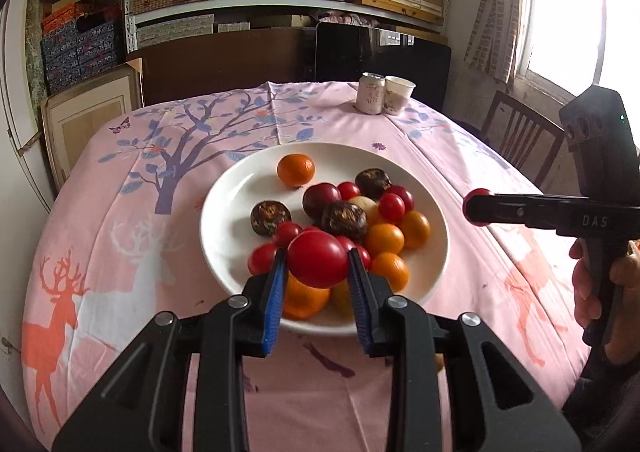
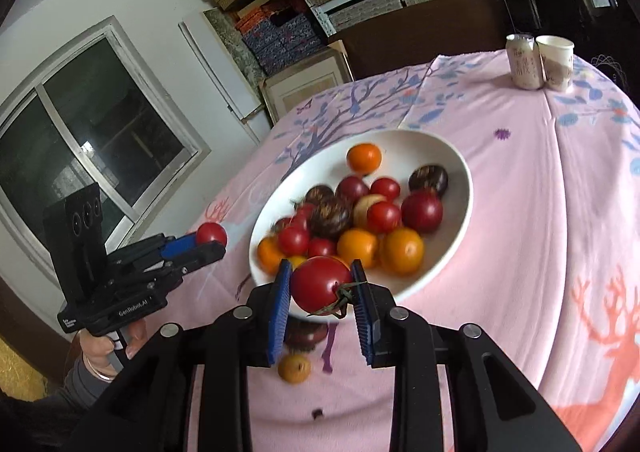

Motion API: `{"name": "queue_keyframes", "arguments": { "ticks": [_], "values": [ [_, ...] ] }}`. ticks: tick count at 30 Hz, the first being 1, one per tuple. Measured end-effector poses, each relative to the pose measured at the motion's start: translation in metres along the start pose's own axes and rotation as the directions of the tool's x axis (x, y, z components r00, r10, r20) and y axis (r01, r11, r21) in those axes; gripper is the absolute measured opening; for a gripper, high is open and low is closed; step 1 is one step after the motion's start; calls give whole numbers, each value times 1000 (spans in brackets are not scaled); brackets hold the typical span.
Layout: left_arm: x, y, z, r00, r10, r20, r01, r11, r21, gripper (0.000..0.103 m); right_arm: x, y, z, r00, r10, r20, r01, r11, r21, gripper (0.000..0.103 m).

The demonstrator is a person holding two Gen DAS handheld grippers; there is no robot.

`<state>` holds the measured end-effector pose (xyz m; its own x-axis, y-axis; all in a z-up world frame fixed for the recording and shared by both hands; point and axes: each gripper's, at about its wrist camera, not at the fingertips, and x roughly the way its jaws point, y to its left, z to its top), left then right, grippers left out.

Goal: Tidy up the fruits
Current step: 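Lower both tomatoes onto the white plate and release them, then grasp the dark brown fruit with the left tool while the right tool grasps the yellow-green fruit, then place both held fruits on the white plate and open both tools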

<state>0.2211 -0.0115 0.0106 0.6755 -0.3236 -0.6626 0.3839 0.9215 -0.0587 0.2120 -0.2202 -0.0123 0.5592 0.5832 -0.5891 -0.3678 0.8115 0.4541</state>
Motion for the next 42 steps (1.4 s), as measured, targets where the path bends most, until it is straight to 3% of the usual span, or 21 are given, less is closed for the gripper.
{"name": "queue_keyframes", "arguments": {
  "ticks": [5, 7, 8, 9, 13, 16, 21, 24, 26, 27, 29, 39, 41, 42],
  "values": [
    [46, 8, 34, 999, 12, -46, -13, 1000, -10, 33, 43, -9, 42, 996, -84, -11, 84, 996, 10, 31],
    [58, 12, 41, 998, 5, -59, -7, 999, -41, 49, 60, -13, 50, 994, -105, -17, 105, 994, 10, 32],
    [59, 15, 42, 998, -3, -57, -1, 998, -62, 54, 64, -15, 51, 993, -116, -21, 116, 993, 14, 43],
    [57, 17, 42, 999, -9, -45, 5, 997, -79, 58, 65, -15, 51, 992, -122, -16, 123, 992, 21, 50],
    [33, 13, 25, 1000, -5, 1, 5, 998, -65, 61, 49, -6, 34, 993, -117, -3, 117, 993, -2, 51],
    [10, 12, 2, 1000, 5, 21, -3, 998, -68, 69, 29, 18, 3, 995, -100, -32, 95, 989, -110, 51],
    [-12, 12, -35, 999, 39, -12, -40, 997, -60, 69, 27, 68, -71, 977, -122, -176, 54, 935, -351, 54],
    [-14, 9, -52, 998, 56, -37, -58, 997, -57, 69, 41, 79, -95, 962, -178, -205, 82, 911, -405, 54],
    [-13, 8, -61, 996, 59, -61, -63, 996, -61, 69, 53, 77, -101, 952, -198, -232, 97, 918, -385, 51],
    [-12, 7, -65, 996, 56, -73, -61, 996, -63, 69, 58, 75, -102, 948, -213, -237, 110, 917, -384, 37],
    [-10, 3, -72, 994, 59, -96, -64, 996, -55, 69, 57, 71, -101, 949, -220, -227, 124, 919, -375, 27],
    [16, -67, -70, 990, -11, -140, 18, 998, 52, 69, -10, 18, -94, 975, -189, -117, 167, 971, -171, 28],
    [28, -77, -66, 989, -11, -147, 19, 998, 52, 61, -18, 6, -94, 975, -194, -111, 178, 974, -140, 28],
    [36, -79, -64, 987, -15, -161, 23, 999, 47, 50, -22, 1, -96, 975, -194, -109, 180, 975, -128, 28]
  ]
}}
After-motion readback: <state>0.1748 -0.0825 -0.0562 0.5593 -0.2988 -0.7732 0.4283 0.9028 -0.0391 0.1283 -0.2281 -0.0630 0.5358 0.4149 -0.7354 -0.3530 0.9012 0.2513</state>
